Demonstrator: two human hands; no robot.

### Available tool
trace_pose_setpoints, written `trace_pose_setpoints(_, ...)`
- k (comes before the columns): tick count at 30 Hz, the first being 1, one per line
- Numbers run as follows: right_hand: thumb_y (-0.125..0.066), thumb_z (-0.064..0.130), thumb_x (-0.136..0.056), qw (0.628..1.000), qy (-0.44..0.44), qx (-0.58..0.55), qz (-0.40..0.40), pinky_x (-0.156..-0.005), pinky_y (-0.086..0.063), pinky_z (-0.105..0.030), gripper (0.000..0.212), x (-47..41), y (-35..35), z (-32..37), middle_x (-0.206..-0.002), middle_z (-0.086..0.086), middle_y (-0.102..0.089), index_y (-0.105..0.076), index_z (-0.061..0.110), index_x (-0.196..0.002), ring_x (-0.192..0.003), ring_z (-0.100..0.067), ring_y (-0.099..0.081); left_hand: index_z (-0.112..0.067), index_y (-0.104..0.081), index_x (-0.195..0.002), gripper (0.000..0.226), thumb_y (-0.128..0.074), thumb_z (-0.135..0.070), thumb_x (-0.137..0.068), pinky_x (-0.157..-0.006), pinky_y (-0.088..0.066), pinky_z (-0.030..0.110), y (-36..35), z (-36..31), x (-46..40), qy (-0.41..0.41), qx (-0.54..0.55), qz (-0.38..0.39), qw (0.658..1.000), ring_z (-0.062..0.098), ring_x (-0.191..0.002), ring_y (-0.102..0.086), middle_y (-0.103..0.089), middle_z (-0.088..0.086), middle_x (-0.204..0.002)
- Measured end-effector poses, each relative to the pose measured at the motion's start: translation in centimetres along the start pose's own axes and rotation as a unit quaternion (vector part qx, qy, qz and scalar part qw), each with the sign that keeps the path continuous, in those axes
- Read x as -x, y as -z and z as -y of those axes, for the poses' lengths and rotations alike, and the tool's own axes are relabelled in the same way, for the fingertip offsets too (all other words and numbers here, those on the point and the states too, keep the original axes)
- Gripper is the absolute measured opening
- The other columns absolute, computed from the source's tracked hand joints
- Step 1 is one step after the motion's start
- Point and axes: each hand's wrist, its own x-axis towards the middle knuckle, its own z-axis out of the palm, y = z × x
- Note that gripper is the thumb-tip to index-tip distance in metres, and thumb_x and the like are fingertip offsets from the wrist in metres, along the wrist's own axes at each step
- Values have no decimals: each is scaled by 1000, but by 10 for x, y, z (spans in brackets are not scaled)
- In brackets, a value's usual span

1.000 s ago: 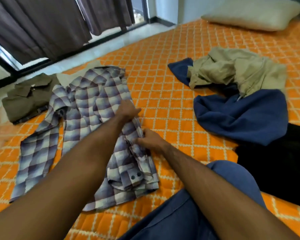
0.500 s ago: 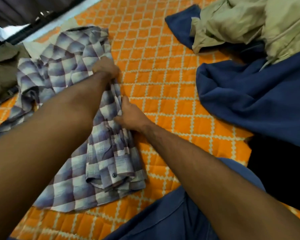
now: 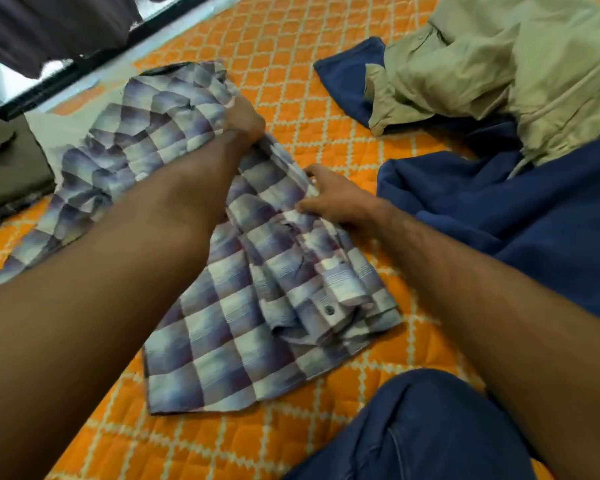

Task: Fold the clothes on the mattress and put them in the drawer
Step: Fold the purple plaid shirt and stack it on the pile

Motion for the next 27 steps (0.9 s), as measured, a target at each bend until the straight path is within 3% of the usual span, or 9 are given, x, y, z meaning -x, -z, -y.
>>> trace_pose_setpoints(5,-76,30,-89,999,-33,26,-5,-91,-54,-43,57,4,17,-7,-124,-4,-64,-46,17,-136,-106,-24,-64,0,-42,-137,43,-43,-21,-99,-83,-49,42,-6,-1,3,-69,58,64,994,40,-115,-60,-60,23,-118)
trace_pose_setpoints(8,-68,36,-93,984,-27,160,-78,-81,-50,-41,63,8,3,5,-126,-13,-61,-36,13,-142,-108,-35,-62,-6,-43,-143,47,-49,-22,-98,-92,-48,41,14,21,25,-172,13,38,984,33,-114,-58,-59,19,-124)
trace_pose_setpoints(12,-56,37,-99,893,24,402,-198,-98,-41,-51,61,24,-29,20,-146,-16,-43,-33,13,-149,-127,-38,-46,-16,-48,-141,43,-45,-33,-101,-97,-43,52,36,80,76,-285,-142,-39,947,34,-122,-50,-51,12,-137)
trace_pose_setpoints(14,-50,25,-99,867,99,442,-209,-105,-36,-56,48,33,-53,31,-151,-18,-40,-45,10,-144,-132,-42,-43,-18,-50,-137,41,-45,-37,-101,-97,-39,55,50,117,100,-268,-170,-55,947,34,-123,-48,-49,11,-140)
trace_pose_setpoints(16,-51,20,-95,867,150,439,-182,-100,-39,-54,40,40,-85,46,-147,-17,-47,-56,12,-134,-125,-41,-49,-18,-54,-133,40,-46,-39,-100,-94,-40,54,65,153,114,-235,-198,-87,948,34,-121,-50,-50,9,-140)
trace_pose_setpoints(19,-57,34,-84,861,198,455,-110,-85,-45,-47,38,49,-139,75,-131,-12,-56,-63,20,-119,-107,-36,-57,-18,-53,-135,46,-52,-37,-93,-96,-40,52,96,204,133,-151,-246,-99,952,32,-125,-49,-50,9,-144)
trace_pose_setpoints(22,-56,51,-82,871,210,439,-65,-76,-50,-47,45,50,-188,89,-117,-9,-60,-65,21,-115,-94,-34,-61,-17,-36,-150,66,-53,-40,-91,-103,-35,58,115,242,140,-65,-248,-48,965,37,-139,-35,-35,12,-156)
trace_pose_setpoints(24,-44,64,-83,894,197,401,-34,-78,-50,-47,60,44,-213,110,-118,-7,-59,-62,20,-122,-96,-33,-61,-16,-25,-155,69,-52,-39,-96,-106,-32,64,128,278,136,-2,-218,-38,975,43,-140,-33,-29,16,-158)
trace_pose_setpoints(27,-31,72,-86,917,155,366,31,-102,-41,-48,81,33,-232,131,-142,-5,-45,-34,22,-151,-125,-30,-47,-18,-31,-150,60,-52,-35,-96,-96,-43,58,137,316,136,-2,-223,-38,974,44,-123,-49,-41,17,-144)
